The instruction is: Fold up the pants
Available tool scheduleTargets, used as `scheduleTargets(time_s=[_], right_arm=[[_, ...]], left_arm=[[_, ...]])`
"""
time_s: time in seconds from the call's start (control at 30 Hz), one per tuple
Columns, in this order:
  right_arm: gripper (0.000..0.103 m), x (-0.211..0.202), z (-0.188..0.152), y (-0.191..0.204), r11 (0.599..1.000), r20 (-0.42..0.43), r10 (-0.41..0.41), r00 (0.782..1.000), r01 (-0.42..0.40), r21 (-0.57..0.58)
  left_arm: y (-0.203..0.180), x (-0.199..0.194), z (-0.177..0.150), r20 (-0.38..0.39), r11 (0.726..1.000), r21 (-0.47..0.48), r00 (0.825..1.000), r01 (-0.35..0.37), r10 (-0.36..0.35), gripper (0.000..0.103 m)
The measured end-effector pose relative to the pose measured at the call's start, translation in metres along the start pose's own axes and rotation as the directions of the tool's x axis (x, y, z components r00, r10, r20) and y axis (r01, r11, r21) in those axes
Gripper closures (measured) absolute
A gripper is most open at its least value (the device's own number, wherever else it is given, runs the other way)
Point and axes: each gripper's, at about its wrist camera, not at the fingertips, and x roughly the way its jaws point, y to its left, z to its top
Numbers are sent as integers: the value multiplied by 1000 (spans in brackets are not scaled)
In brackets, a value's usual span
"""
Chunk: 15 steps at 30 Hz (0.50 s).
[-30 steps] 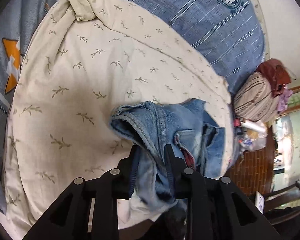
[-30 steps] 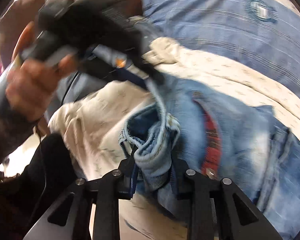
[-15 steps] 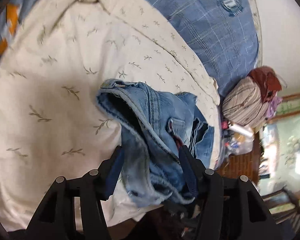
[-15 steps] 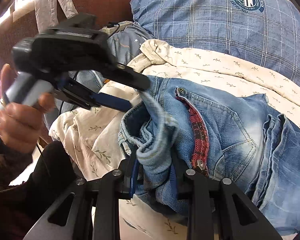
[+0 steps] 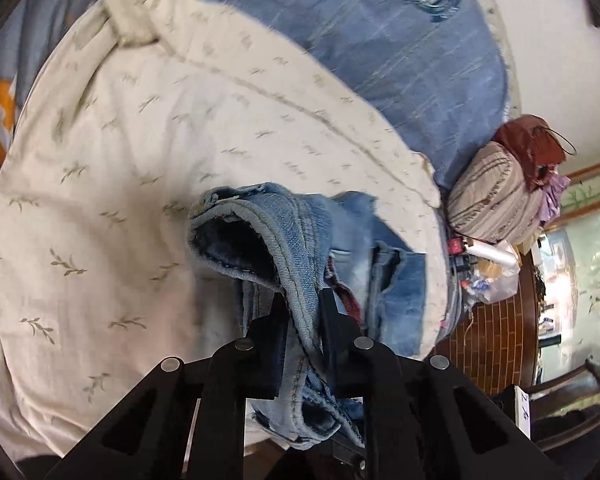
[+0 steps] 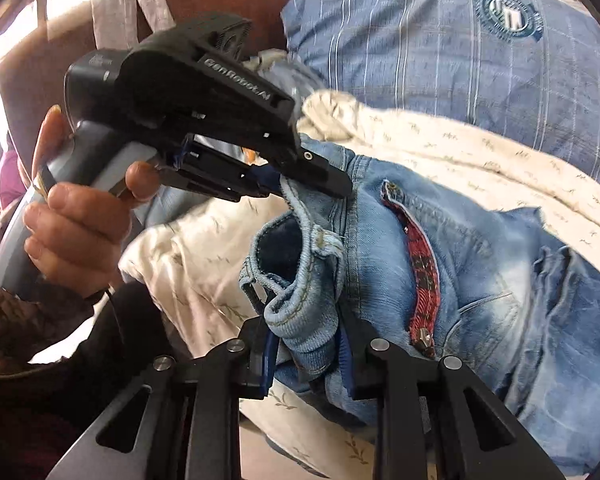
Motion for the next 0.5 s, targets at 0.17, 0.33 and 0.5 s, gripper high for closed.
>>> scheduleTargets(time_s=[0.17, 0.33, 0.5], right_arm=[[78, -45, -1, -27, 994, 115, 11, 993, -23, 104], [78, -89, -18, -83, 948, 221, -1, 975, -69, 309], [77, -101, -61, -155, 815, 251, -14, 968, -135, 564]], left_arm=[[-67, 1, 2, -1, 987, 155, 1000, -28, 28, 89], [-151, 48, 5, -43, 938, 339, 994, -80, 100, 86], [-204, 138, 3, -153, 887, 443, 964, -131, 219, 85]])
